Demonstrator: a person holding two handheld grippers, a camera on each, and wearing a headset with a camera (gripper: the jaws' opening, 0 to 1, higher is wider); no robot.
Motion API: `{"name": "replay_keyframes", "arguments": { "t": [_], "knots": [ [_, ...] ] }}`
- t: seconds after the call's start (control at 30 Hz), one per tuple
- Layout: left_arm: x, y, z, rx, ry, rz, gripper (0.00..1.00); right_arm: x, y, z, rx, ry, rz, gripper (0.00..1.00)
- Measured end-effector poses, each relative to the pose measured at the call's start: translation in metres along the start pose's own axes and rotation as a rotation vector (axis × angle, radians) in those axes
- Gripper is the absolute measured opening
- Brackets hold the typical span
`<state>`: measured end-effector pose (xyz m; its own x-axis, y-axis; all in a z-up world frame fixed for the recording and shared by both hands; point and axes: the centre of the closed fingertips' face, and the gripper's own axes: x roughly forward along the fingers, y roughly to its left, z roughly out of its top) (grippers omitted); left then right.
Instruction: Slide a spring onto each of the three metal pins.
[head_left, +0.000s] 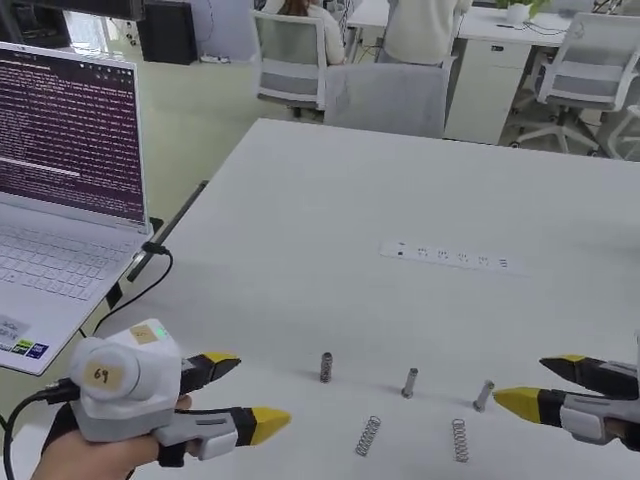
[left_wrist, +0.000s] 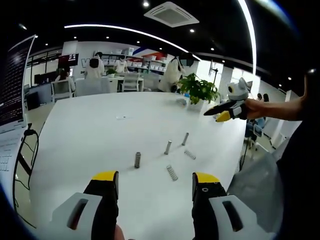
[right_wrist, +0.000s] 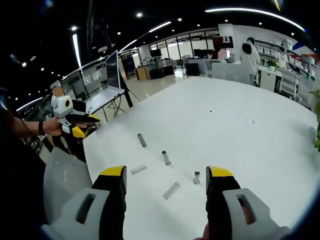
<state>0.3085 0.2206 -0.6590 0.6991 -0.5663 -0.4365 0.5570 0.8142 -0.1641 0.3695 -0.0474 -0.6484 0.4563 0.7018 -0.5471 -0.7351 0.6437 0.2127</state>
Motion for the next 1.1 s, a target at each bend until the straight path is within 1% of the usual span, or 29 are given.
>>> {"name": "replay_keyframes", "arguments": {
  "t": [0.17, 0.33, 0.53, 0.6, 0.67, 0.9, 1.1],
  "knots": [
    [0.001, -0.002, -0.001, -0.003, 0.002, -0.002, 0.55, -0.007, 0.004, -0.013, 0.030, -0.003, -0.009, 0.65],
    [0.002, -0.005, 0.000, -0.006, 0.002, -0.005, 0.55, -0.013, 0.010, -0.031, 0.069, -0.006, -0.014, 0.68],
    [0.002, -0.006, -0.002, -0.005, 0.007, -0.008, 0.55, -0.017, 0.011, -0.050, 0.105, -0.005, -0.023, 0.70],
    [0.002, -0.007, -0.002, -0.006, 0.007, -0.009, 0.55, -0.019, 0.013, -0.057, 0.118, 0.005, -0.015, 0.66],
    [0.003, -0.008, -0.003, -0.006, 0.009, -0.010, 0.56, -0.020, 0.014, -0.061, 0.124, 0.006, -0.021, 0.68],
    [0.004, -0.011, -0.004, -0.008, 0.017, -0.015, 0.56, -0.022, 0.017, -0.066, 0.153, -0.002, -0.023, 0.69],
    [0.008, -0.012, -0.004, -0.006, 0.021, -0.023, 0.56, -0.023, 0.019, -0.067, 0.159, -0.002, -0.022, 0.70]
  ]
}}
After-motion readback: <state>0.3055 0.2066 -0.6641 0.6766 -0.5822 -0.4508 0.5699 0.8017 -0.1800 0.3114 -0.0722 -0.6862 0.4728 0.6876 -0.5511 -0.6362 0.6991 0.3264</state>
